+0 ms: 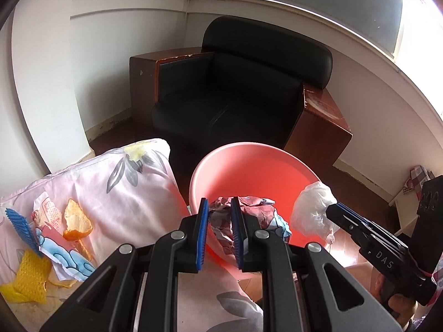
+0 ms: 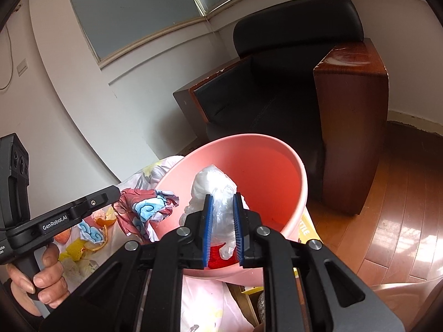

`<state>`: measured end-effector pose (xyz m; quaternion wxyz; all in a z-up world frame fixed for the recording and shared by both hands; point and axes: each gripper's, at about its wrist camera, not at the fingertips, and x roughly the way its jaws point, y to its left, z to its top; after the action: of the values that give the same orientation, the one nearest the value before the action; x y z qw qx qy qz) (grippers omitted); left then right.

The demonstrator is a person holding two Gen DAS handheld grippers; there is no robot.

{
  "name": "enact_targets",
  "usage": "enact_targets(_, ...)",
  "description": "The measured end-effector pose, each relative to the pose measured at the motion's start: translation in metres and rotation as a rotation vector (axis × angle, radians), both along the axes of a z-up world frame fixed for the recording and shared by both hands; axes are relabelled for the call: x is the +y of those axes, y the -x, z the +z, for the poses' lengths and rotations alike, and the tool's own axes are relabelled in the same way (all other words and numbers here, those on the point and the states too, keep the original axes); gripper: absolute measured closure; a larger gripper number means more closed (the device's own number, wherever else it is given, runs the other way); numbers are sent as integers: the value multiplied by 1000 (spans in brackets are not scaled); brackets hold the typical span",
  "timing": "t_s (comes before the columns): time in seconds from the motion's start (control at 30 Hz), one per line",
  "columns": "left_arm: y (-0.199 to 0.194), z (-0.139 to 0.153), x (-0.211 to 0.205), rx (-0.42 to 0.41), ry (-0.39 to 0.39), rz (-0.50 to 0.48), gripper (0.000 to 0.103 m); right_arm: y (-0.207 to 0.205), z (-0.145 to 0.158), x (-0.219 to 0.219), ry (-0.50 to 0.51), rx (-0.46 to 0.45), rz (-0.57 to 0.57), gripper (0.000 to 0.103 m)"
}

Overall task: Collect trash
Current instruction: 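Carry both items to the bucket while the left tool releases the wrapper inside, then open the right tool to drop the white plastic bag into the bucket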

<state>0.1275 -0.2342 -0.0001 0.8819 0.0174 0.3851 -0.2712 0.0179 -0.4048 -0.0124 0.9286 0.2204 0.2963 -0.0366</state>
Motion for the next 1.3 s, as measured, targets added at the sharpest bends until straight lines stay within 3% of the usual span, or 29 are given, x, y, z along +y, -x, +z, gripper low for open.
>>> enact_targets(0.27,-6,-7,-8,2,-11,10,87,-2,-5,-2,-9,8,-25,88)
enact_targets(0.43,-4,-6,-2,-12,-14,17,69,-3,-6,-3,-18,17,-37,87)
enact_targets(0.63,0,-1,8,-18,-1,26,57,-3,-6,-3,-27,19,-38,83)
enact_targets(0.9,13,2,21,-28,-7,25,54,0,-2,3,-31,3,-24,68)
enact_targets(1.3,33,13,53,-42,1,68,52,12,7,14,-16,-13,2,68)
